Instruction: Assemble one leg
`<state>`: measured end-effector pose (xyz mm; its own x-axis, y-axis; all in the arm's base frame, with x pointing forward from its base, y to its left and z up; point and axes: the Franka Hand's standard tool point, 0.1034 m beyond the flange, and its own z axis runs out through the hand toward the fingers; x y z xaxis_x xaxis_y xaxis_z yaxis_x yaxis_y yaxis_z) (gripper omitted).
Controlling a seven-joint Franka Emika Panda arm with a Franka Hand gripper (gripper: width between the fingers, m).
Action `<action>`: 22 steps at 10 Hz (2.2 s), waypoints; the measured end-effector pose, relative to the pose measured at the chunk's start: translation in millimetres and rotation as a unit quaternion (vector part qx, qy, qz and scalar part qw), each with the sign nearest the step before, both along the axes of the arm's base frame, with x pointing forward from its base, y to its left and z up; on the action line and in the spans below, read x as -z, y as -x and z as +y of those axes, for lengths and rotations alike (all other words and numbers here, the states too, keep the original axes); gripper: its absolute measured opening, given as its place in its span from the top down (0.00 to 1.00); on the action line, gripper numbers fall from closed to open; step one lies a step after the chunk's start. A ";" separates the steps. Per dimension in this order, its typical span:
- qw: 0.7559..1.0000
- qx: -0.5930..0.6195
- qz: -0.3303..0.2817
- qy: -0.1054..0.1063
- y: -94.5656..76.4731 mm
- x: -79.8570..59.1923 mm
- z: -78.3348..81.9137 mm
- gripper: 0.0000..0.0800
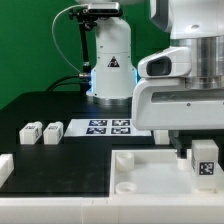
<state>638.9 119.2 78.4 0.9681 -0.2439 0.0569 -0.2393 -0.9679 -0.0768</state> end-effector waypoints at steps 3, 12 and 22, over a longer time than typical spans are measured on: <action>0.984 0.179 0.012 -0.011 0.6 0.2 -1.7 0.63; 0.858 0.509 0.036 -0.049 1.8 3.4 1.5 0.54; 1.000 -0.013 -0.003 0.013 -2.3 0.6 -7.3 0.20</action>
Offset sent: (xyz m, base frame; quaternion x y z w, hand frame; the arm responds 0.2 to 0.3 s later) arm 0.0100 0.0011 0.0136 -0.0720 0.0421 0.4344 0.8969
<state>641.2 111.9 77.8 0.9735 -0.2178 0.0691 -0.2144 -0.9753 -0.0537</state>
